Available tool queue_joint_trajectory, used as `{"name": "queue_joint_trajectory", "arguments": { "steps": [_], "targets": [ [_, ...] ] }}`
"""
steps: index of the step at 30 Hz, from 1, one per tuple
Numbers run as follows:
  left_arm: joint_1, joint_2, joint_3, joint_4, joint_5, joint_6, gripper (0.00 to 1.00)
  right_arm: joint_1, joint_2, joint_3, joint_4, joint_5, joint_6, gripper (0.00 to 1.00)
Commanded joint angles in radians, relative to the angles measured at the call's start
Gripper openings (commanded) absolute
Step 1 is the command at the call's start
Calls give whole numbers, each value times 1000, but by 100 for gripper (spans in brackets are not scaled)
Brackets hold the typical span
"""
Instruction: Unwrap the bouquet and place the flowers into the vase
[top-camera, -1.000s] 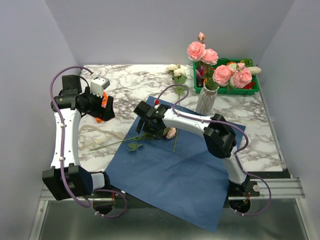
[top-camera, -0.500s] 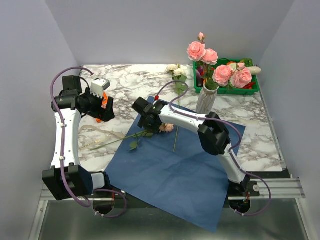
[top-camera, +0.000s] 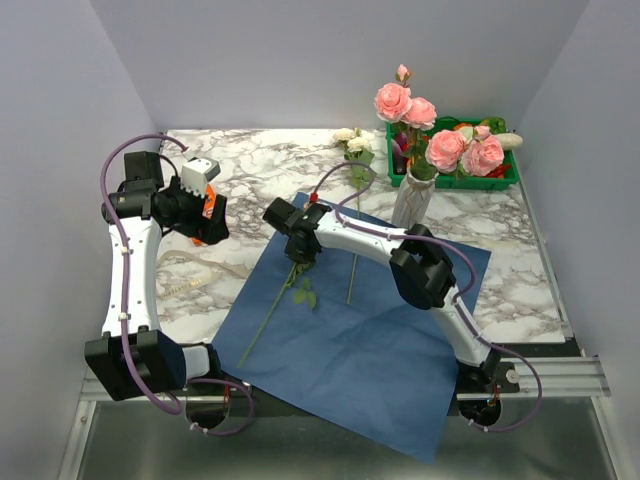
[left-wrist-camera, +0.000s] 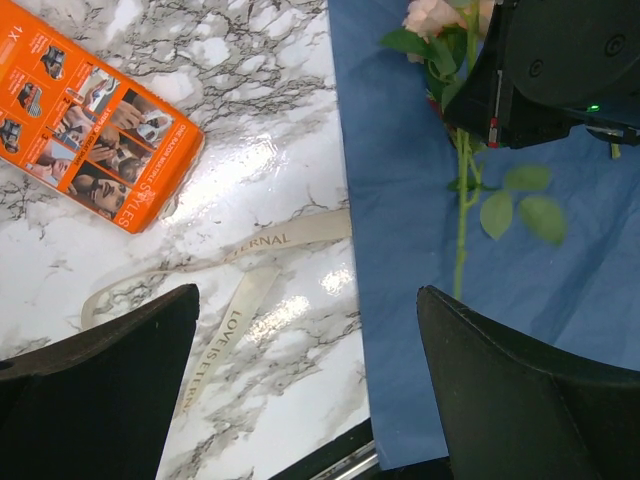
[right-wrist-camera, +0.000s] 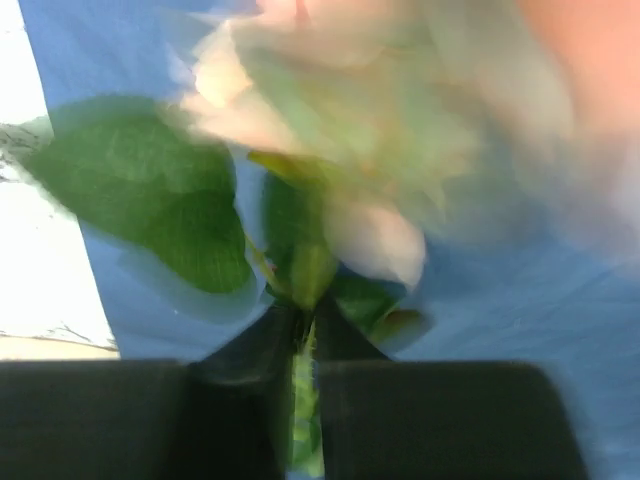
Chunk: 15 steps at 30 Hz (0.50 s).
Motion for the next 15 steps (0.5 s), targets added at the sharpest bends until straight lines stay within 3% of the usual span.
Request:
{"name": "queue_joint_trajectory", "arguments": {
  "steps": [1, 4, 8, 14, 15],
  "targets": [
    [7, -10, 40, -23, -7, 3, 99, 1, -93, 44, -19, 120, -44, 5],
    [7, -6, 70, -30, -14, -8, 99, 0, -179, 52, -26, 239, -53, 4],
    [8, 2, 97, -35, -13, -17, 99, 1, -290, 61, 98, 335, -197, 4],
    [10, 16, 98, -44, -10, -19, 99, 26, -489, 19, 435, 453, -538, 1],
    [10, 13, 98, -40, -13, -20, 99, 39, -517, -6, 502, 470, -691, 1]
  ]
}}
